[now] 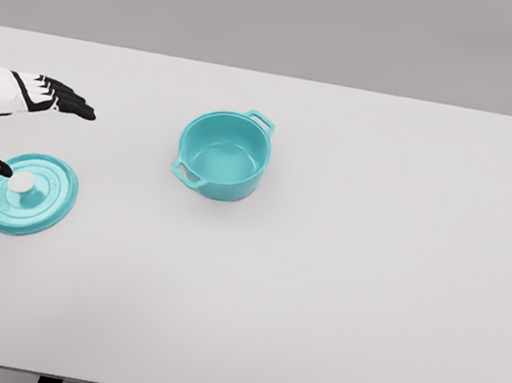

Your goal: Cover the pot with left arm

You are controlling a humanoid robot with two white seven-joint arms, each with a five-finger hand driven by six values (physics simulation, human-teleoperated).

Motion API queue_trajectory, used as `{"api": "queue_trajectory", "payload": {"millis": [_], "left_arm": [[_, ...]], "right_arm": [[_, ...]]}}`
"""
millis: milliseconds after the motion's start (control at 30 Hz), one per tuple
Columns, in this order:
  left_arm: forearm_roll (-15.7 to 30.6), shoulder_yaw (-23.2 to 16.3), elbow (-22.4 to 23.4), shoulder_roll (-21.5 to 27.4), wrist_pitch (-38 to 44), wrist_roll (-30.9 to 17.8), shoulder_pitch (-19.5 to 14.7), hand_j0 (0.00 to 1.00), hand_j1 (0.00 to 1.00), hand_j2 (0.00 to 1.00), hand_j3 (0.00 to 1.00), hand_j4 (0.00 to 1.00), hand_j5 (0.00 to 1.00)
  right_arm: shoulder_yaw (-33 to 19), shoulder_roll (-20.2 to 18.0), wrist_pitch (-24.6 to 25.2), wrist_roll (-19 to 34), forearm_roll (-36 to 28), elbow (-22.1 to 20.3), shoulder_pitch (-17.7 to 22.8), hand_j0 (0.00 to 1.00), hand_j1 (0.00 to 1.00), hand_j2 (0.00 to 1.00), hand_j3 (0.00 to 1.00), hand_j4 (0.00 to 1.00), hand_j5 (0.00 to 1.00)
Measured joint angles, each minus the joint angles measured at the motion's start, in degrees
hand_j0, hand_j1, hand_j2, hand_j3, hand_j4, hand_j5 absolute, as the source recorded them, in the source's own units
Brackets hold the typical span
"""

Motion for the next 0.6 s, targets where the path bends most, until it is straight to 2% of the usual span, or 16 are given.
{"api": "queue_trajectory", "payload": {"millis": [267, 467, 533, 600], "left_arm": [[-0.2, 0.1, -0.2, -0.5, 0.0, 0.0, 2.0, 1.00, 1.00, 1.00, 1.00, 1.00, 1.00], [-0.9, 0.8, 1.6, -0.7, 0.0, 0.0, 2.5, 1.00, 1.00, 1.00, 1.00, 1.00, 1.00], [-1.4, 1.9, 1.8, -0.7, 0.0, 0.0, 4.6, 1.00, 1.00, 1.00, 1.00, 1.00, 1.00], [-2.7, 2.4, 1.8, -0.9, 0.0, 2.1, 6.1, 1.00, 1.00, 1.00, 1.00, 1.00, 1.00]], "right_arm": [[-0.1, 0.0, 0.0, 0.0, 0.0, 0.1, 0.0, 1.00, 1.00, 1.00, 1.00, 1.00, 1.00], [-0.1, 0.0, 0.0, 0.0, 0.0, 0.1, 0.0, 1.00, 1.00, 1.00, 1.00, 1.00, 1.00], [-0.1, 0.0, 0.0, 0.0, 0.0, 0.1, 0.0, 1.00, 1.00, 1.00, 1.00, 1.00, 1.00], [-0.1, 0.0, 0.0, 0.0, 0.0, 0.1, 0.0, 1.00, 1.00, 1.00, 1.00, 1.00, 1.00]]}}
